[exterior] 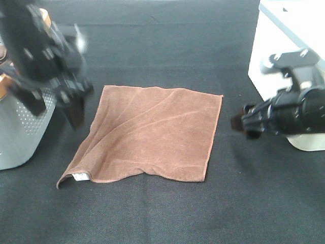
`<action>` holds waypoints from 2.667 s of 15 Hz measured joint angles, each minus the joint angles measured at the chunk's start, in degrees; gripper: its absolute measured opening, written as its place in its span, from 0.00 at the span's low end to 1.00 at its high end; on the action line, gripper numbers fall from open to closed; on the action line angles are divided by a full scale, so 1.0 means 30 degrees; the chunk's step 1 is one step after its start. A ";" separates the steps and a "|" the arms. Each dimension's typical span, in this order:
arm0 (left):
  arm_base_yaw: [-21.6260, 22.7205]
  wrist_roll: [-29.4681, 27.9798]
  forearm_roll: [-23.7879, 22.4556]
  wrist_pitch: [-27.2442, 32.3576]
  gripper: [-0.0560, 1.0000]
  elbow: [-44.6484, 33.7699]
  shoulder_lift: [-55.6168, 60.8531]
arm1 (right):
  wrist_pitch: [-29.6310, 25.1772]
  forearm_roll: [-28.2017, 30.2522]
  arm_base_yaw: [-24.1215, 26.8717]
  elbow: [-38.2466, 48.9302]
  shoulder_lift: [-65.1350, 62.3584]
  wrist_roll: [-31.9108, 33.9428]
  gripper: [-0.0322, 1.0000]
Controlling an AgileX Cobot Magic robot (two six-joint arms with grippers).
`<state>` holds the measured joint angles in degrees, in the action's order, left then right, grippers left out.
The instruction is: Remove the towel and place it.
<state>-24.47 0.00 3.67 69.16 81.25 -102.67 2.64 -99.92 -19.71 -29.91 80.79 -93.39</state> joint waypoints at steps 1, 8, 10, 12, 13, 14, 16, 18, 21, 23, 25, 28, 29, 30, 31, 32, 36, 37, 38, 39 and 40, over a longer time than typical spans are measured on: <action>0.0000 0.0000 -0.0019 -0.0019 0.77 0.0000 0.1222 | -0.0134 0.0000 0.0000 0.0191 -0.0726 0.0000 0.75; 0.0000 -0.0344 -0.0649 0.0115 0.77 0.0000 1.1287 | -0.7850 0.9377 0.0000 0.1070 -0.3743 0.6436 0.75; 0.0000 -0.0477 -0.0688 0.0115 0.77 -0.0076 1.3235 | -0.9836 1.7131 0.0000 0.1070 -0.3743 1.3044 0.75; 0.0000 -0.0573 -0.0859 0.0115 0.77 -0.1184 1.5088 | -1.1937 2.3606 0.0000 0.0554 -0.3782 2.0034 0.75; 0.0000 -0.0821 -0.0917 0.0115 0.77 -0.2158 1.6081 | -1.3770 2.6031 0.0000 -0.0019 -0.3973 2.2746 0.75; 0.0000 -0.1375 -0.0936 0.0115 0.77 -0.4259 1.7494 | -1.6119 2.8075 0.0000 -0.0458 -0.4679 2.4924 0.75; 0.0000 -0.1910 -0.1222 0.0115 0.77 -0.7888 2.0206 | -1.8736 2.8667 0.0000 -0.0497 -0.6283 2.5898 0.75; 0.0000 -0.2024 -0.1413 0.0191 0.77 -1.2280 2.4293 | -2.0149 2.8839 0.0000 -0.0497 -0.9358 2.7139 0.75; 0.0000 -0.1757 -0.1490 0.0248 0.77 -1.4610 2.7693 | -2.1142 2.9335 0.0000 -0.0497 -1.2586 2.8762 0.75; 0.0000 -0.0573 -0.1490 0.0325 0.77 -1.6215 3.0500 | -2.2059 3.0443 0.0000 -0.0497 -1.5546 2.9679 0.75; 0.0000 0.0000 -0.1490 0.0363 0.77 -1.6463 3.2487 | -2.2957 3.1436 0.0000 -0.0497 -1.9232 3.0386 0.75; 0.0000 0.0439 -0.1490 -0.0210 0.77 -1.6635 3.2811 | -2.3014 3.1455 0.0000 -0.0497 -2.2613 3.0443 0.75; 0.0000 0.0497 -0.1490 -0.0974 0.77 -1.6769 3.2811 | -2.2937 3.1455 0.0000 -0.0458 -2.3396 3.0443 0.75; 0.0000 0.0497 -0.1490 -0.2024 0.77 -1.7055 3.2811 | -2.2804 3.1494 0.0000 -0.0401 -2.4045 3.0386 0.75; 0.0000 0.0497 -0.1490 -0.2617 0.77 -1.7342 3.2811 | -2.2670 3.1494 0.0000 -0.0325 -2.4408 3.0138 0.75; 0.0000 0.0497 -0.1490 -0.2769 0.77 -1.7418 3.2811 | -2.2097 3.1494 0.0000 -0.0038 -2.4618 2.9870 0.75; 0.0000 0.0497 -0.1471 -0.2903 0.77 -1.7552 3.2811 | -2.1295 3.1608 0.0000 0.0325 -2.4599 2.9775 0.75; 0.0000 0.0497 -0.1471 -0.2903 0.77 -1.7552 3.2811 | -2.1276 3.1551 0.0000 0.0325 -2.4599 2.9947 0.75; 0.0000 0.0497 -0.1471 -0.2903 0.77 -1.7552 3.2811 | -2.1276 3.1513 0.0000 0.0325 -2.4599 2.9966 0.75; 0.0000 0.0497 -0.1471 -0.2903 0.77 -1.7552 3.2811 | -2.1257 3.1474 0.0000 0.0325 -2.4599 2.9966 0.75; 0.0000 0.0497 -0.1471 -0.2903 0.77 -1.7552 3.2811 | -2.1257 3.1474 0.0000 0.0325 -2.4599 2.9985 0.75</action>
<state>-24.47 1.49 -0.74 60.45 28.59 -4.24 -61.13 -5.50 -19.71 -28.93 6.99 -3.44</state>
